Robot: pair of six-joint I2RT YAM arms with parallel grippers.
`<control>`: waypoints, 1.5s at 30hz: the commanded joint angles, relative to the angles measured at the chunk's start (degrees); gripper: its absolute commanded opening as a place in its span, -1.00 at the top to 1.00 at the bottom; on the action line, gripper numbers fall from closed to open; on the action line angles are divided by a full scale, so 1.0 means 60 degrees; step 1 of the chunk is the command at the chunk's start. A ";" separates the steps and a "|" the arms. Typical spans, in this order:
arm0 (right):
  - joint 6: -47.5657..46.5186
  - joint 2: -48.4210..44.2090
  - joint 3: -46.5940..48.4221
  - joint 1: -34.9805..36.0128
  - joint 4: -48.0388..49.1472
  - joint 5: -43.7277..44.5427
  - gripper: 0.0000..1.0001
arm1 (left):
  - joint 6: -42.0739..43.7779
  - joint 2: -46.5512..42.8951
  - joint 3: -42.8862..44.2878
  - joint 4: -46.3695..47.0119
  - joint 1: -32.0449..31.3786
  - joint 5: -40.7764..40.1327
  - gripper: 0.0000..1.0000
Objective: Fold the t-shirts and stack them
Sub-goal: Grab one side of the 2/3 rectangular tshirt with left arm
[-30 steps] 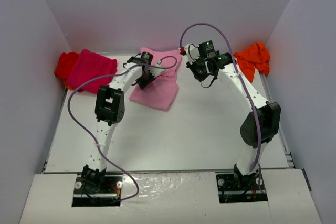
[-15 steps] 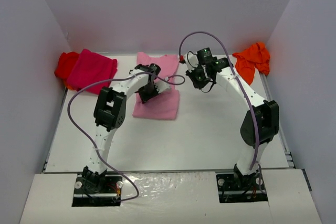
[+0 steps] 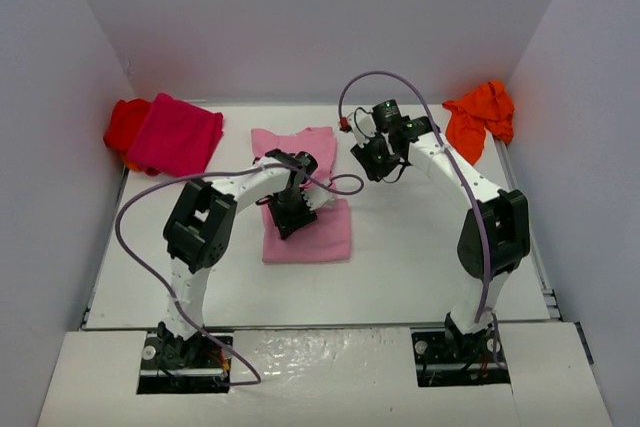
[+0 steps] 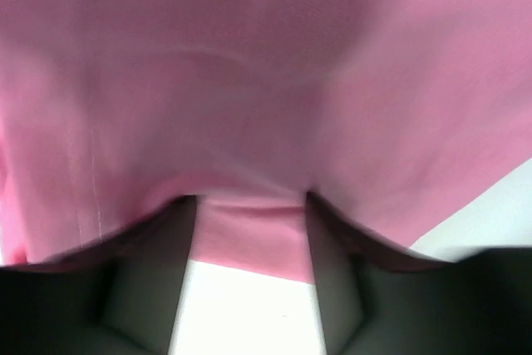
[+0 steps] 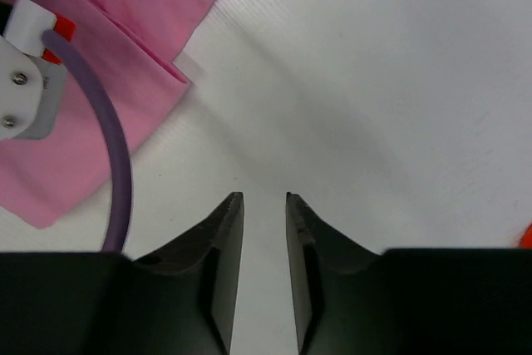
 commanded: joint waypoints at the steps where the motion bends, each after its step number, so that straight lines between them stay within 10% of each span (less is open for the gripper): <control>1: -0.0232 -0.0884 0.0417 -0.0218 0.0200 0.0554 0.39 | -0.0493 -0.2153 -0.0360 0.2118 -0.0215 -0.1285 -0.28; 17: 0.0395 -0.1442 0.0811 -0.1702 0.0793 0.0569 0.13 | 0.0078 -0.3433 -0.3014 0.2881 -0.3545 -0.3404 -0.24; 30: 0.0480 -0.1930 0.0340 -0.1738 0.0929 0.0298 0.11 | 0.0058 -0.2133 -0.3376 0.3635 -0.3793 -0.4757 -0.20; 32: 0.0490 -0.1930 0.0294 -0.1738 0.0940 0.0252 0.10 | 0.0009 -0.1992 -0.3302 0.3582 -0.3804 -0.4653 0.02; 34: 0.0490 -0.1945 0.0279 -0.1738 0.0954 0.0252 0.10 | -0.0106 -0.1763 -0.3187 0.3367 -0.3818 -0.4593 0.97; 45: 0.0241 -0.2144 0.0013 -0.1738 0.0969 0.0509 0.10 | 0.0133 -0.2374 -0.0788 -0.1023 -0.3862 -0.1140 1.00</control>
